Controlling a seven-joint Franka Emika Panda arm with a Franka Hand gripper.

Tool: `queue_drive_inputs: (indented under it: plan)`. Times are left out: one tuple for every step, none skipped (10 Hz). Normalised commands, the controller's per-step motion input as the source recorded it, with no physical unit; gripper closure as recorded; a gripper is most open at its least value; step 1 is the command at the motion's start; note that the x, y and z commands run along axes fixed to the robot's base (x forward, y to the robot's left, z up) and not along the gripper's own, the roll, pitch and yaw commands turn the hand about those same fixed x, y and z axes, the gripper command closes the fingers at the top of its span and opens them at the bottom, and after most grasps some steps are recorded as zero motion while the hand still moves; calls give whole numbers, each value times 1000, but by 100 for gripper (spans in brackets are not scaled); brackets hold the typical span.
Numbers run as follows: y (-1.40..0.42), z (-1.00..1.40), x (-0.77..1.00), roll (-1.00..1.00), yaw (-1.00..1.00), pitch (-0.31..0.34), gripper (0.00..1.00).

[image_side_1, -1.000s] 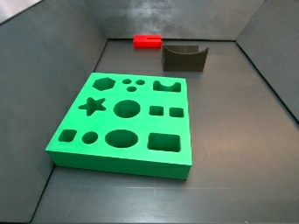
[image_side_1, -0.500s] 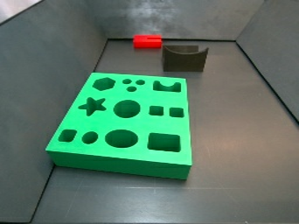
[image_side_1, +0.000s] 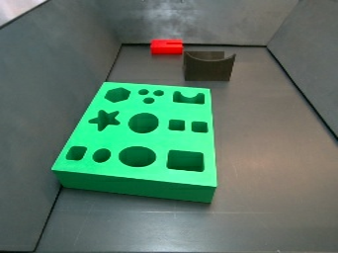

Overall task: Pick up the double-square object. Move up. Place the double-square object on the fixture. Regrasp the double-square object. Move to above the board. Insert the double-square object.
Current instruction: Pick up the double-square object.

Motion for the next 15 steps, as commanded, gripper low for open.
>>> queue_drive_inputs:
  plan:
    - [0,0,-89,0,-129,0,0]
    - [0,0,-80,0,-151,0,0]
    - [0,0,-66,0,-166,0,0]
    - [0,0,-54,0,-166,0,0]
    - [0,0,-49,0,-169,0,0]
    - [0,0,-49,0,-191,0,0]
    - [0,0,-83,0,-323,0,0]
    - [160,0,-343,-36,-651,-19,0]
    - [120,0,-337,-40,-686,-20,0]
    - [129,0,-349,-16,-686,-19,0]
    - [20,0,-117,0,-17,0,0]
    - [306,-237,-37,0,-251,83,0]
    - [386,-269,0,0,-623,74,0]
    - [346,-243,0,0,-671,63,0]
    - [309,-220,17,0,-709,54,0]
